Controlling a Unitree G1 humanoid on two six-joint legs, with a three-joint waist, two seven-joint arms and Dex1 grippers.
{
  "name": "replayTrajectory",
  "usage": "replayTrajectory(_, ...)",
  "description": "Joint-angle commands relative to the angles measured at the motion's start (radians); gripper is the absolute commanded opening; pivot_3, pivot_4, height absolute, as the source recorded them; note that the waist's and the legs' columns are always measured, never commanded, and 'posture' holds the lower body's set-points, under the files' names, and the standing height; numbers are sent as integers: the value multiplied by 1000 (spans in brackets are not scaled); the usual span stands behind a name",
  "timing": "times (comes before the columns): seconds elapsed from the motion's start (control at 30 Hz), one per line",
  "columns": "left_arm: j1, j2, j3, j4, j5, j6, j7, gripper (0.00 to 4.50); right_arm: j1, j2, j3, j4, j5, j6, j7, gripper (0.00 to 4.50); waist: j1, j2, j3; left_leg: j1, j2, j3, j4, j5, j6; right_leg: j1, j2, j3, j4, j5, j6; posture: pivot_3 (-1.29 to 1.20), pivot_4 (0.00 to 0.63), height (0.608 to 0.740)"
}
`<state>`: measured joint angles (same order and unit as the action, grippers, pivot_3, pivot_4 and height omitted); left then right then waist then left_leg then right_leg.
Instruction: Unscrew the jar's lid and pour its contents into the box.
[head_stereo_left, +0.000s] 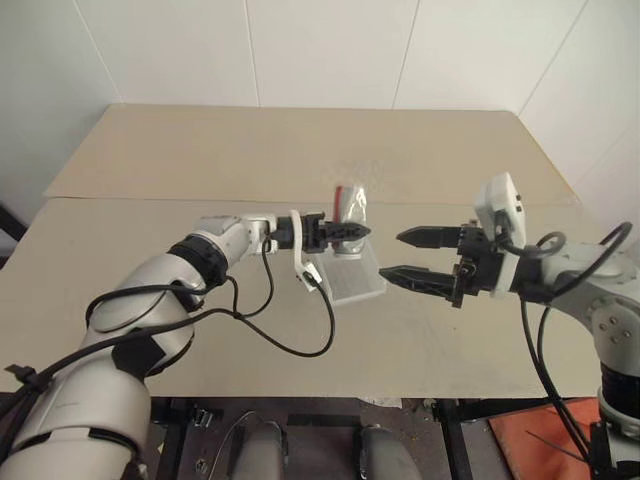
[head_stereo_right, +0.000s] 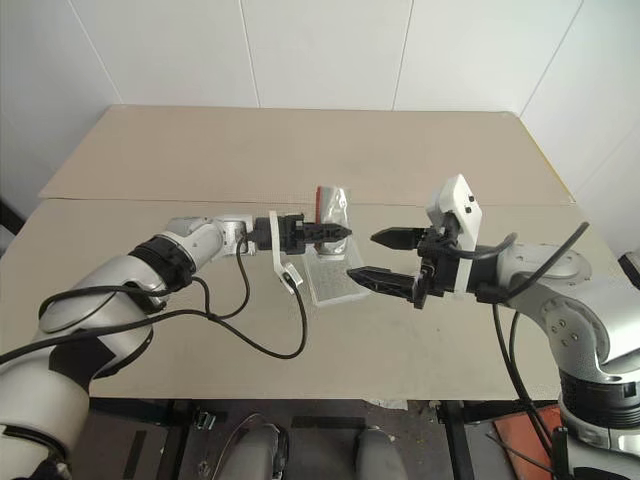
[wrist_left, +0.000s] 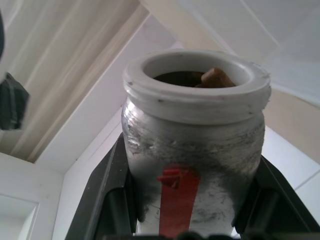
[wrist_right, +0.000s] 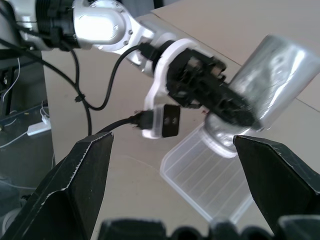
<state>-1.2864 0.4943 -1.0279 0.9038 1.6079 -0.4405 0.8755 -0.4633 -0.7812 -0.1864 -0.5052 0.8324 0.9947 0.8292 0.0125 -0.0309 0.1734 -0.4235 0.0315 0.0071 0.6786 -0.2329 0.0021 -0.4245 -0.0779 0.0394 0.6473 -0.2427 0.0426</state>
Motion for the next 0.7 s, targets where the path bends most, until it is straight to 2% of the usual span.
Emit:
replayTrajectory(0.03,-40,-5,45,13,-81,-22,-19,1932,15,-27,-15,-26,4,-36,11,4481,0,0,0,0,0,0,0,0,0,0,0,0,0,0,0,0,150,740)
replayTrajectory(0.1,-22,-3,111,21,-200,-94,-91,1932,31,-41,28,-19,-51,-69,14,4481,0,0,0,0,0,0,0,0,0,0,0,0,0,0,0,0,150,740)
replayTrajectory(0.17,12,-4,208,34,-377,-177,-228,1932,32,-47,48,-2,-79,-91,14,4481,0,0,0,0,0,0,0,0,0,0,0,0,0,0,0,0,150,740)
replayTrajectory(0.23,55,-12,337,50,-599,-229,-411,1932,22,-49,55,14,-93,-103,12,4481,-4,0,0,0,0,0,0,0,0,0,0,0,0,0,0,0,150,740)
replayTrajectory(0.33,126,-63,573,7,-1001,-132,-789,1932,11,-59,64,29,-107,-119,30,4481,-7,0,0,1,0,1,1,0,0,0,0,1,0,0,0,0,150,740)
replayTrajectory(0.37,158,-86,653,-48,-1148,-52,-932,1932,9,-62,65,32,-110,-122,36,4481,-7,0,0,1,1,1,1,0,0,0,0,0,0,0,0,0,150,740)
replayTrajectory(0.47,254,-146,862,-318,-1500,412,-1236,1932,-2,-64,73,41,-111,-125,45,4481,-12,0,0,0,1,0,2,0,0,1,0,0,1,0,0,0,150,740)
replayTrajectory(0.53,298,-166,943,-469,-1624,649,-1303,1932,-2,-64,74,41,-110,-125,48,4481,-17,0,0,0,1,0,2,0,0,1,0,0,1,0,0,0,150,740)
replayTrajectory(0.57,328,-182,990,-544,-1667,779,-1279,1932,-1,-59,80,41,-112,-123,43,4481,-19,0,0,0,1,-1,2,0,0,1,1,0,2,0,0,0,150,740)
replayTrajectory(0.63,378,-160,1003,-673,-1704,1001,-1313,1932,4,-52,83,36,-110,-120,36,4481,-25,0,0,1,1,-1,2,0,0,2,1,0,2,0,0,0,150,740)
replayTrajectory(0.7,429,-163,1025,-740,-1727,1039,-1309,1932,7,-47,81,32,-97,-111,34,4481,-26,0,0,2,1,-1,2,0,0,2,1,0,2,0,0,0,150,740)
